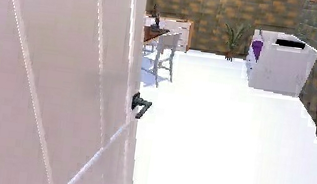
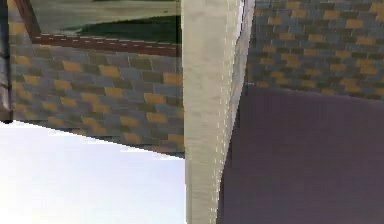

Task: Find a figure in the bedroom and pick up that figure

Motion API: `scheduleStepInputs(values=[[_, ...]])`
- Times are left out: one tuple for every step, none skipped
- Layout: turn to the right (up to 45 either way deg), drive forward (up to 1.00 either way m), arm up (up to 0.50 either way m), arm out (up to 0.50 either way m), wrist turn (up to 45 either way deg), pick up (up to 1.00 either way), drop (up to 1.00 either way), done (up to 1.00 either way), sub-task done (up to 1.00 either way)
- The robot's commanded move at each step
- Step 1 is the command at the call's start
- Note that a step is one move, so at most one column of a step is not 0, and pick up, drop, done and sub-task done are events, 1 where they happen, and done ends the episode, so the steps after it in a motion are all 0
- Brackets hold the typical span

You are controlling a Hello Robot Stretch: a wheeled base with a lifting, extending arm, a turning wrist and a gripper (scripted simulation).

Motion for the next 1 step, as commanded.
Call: scheduleStepInputs(values=[[18.0,0.00,0.00,0.00,0.0,0.00,0.00,0.00,0.00]])
